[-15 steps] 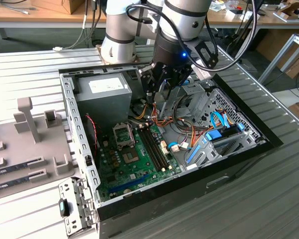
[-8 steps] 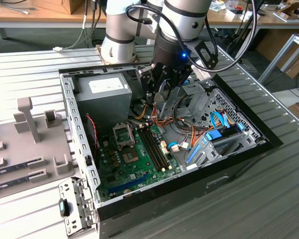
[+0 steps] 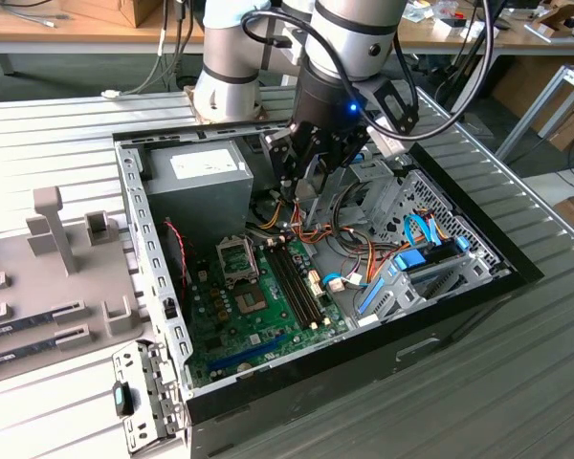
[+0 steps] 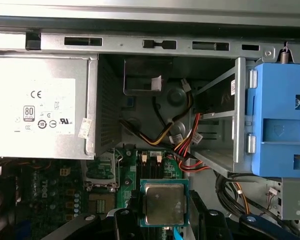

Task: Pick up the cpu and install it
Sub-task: 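Pick up the cpu and move it towards the insertion slot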

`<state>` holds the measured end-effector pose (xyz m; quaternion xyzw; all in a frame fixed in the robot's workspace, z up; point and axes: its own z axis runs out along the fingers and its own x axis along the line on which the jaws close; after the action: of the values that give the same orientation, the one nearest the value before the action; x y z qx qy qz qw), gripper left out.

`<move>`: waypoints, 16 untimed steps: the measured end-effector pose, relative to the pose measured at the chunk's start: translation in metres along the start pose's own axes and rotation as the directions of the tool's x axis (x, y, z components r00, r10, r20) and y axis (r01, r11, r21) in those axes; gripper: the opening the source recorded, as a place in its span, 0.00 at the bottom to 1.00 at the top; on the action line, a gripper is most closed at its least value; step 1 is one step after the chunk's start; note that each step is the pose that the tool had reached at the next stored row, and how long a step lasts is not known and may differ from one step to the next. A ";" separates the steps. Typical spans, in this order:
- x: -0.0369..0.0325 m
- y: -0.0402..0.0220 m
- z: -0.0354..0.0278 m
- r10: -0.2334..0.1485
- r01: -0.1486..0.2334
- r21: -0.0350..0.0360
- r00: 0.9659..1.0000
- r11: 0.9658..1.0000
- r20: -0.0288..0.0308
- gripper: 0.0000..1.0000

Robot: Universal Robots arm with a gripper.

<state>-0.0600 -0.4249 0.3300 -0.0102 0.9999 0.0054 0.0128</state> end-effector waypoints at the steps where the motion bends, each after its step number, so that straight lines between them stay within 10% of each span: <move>1: 0.0002 -0.0002 0.0003 0.000 0.000 0.000 1.000 1.000 0.000 0.47; 16: 0.0033 -0.0007 0.0023 0.000 0.000 0.000 1.000 1.000 0.000 0.47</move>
<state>-0.0633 -0.4256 0.3275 -0.0102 0.9999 0.0054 0.0128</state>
